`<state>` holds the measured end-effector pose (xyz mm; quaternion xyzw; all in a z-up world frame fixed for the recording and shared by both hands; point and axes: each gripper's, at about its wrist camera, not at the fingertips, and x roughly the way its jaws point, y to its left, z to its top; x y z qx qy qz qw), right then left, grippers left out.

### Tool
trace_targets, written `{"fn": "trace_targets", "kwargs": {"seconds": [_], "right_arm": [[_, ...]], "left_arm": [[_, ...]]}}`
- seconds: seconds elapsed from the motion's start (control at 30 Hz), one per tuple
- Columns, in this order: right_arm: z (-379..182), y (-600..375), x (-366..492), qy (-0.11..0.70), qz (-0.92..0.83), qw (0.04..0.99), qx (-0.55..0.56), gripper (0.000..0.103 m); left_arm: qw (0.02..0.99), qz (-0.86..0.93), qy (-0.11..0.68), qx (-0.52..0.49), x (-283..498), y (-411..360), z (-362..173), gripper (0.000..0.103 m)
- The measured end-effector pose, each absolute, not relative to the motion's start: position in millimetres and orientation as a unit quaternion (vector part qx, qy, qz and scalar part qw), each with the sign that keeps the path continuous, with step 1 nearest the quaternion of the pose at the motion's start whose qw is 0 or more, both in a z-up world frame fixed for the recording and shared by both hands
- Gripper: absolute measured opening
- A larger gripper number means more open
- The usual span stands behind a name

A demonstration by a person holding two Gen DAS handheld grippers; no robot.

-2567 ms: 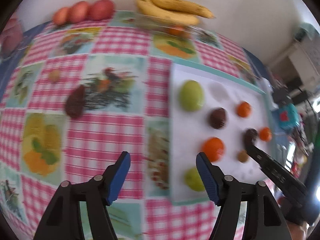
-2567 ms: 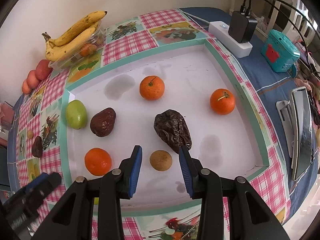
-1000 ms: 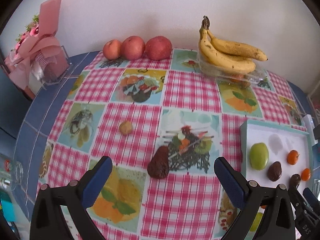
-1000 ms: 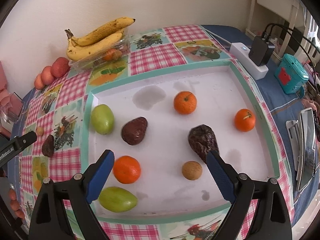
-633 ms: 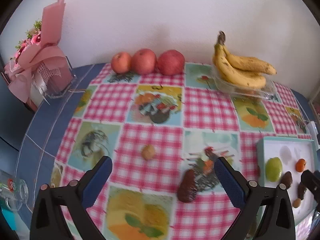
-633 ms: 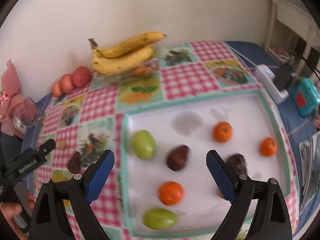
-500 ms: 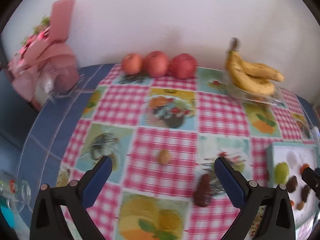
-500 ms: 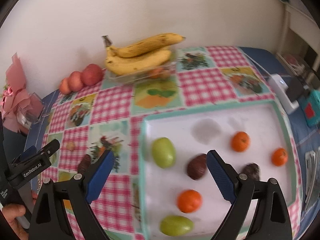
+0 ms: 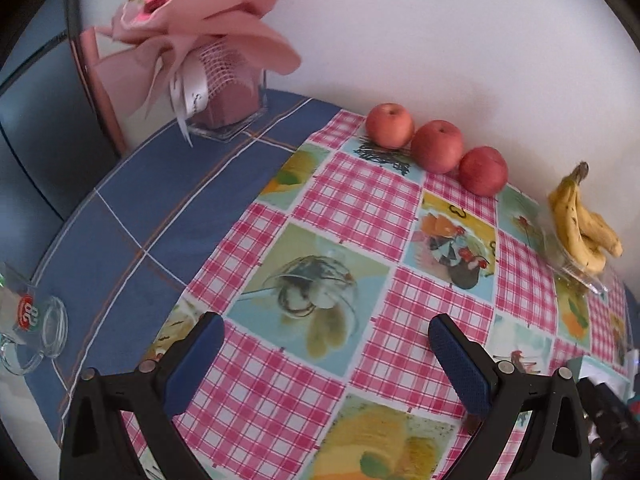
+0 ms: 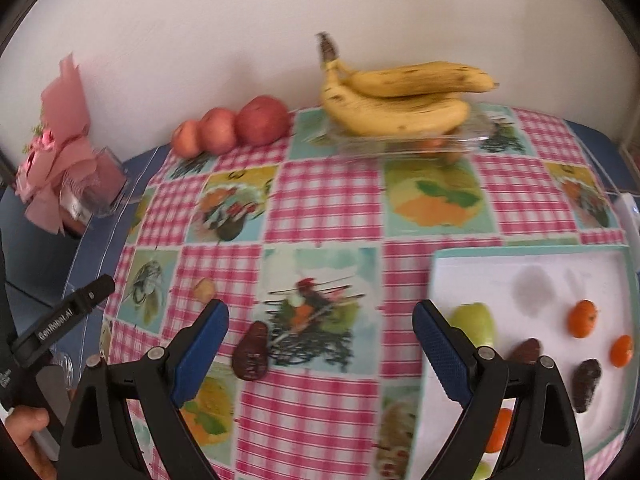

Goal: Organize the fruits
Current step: 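Grasp a small brown round fruit with the left tool while the right tool grasps a dried date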

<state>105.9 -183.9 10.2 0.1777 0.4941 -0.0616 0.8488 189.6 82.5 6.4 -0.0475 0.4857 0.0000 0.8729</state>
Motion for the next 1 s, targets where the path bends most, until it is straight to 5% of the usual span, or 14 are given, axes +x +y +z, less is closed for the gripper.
{"fn": "trace_targets", "kwargs": {"seconds": [0.7, 0.93, 1.0], "right_arm": [[-55, -133, 128, 0.570, -0.038, 0.811, 0.127, 0.093], [-62, -126, 130, 0.576, -0.034, 0.808, 0.117, 0.093], [-61, -124, 131, 0.576, -0.029, 0.809, 0.113, 0.082]], "left_arm": [[0.825, -0.100, 0.552, -0.066, 214, 44, -48, 0.101], [0.813, -0.140, 0.561, -0.068, 218, 22, -59, 0.088], [0.810, -0.149, 0.562, -0.074, 218, 18, -62, 0.086]]}}
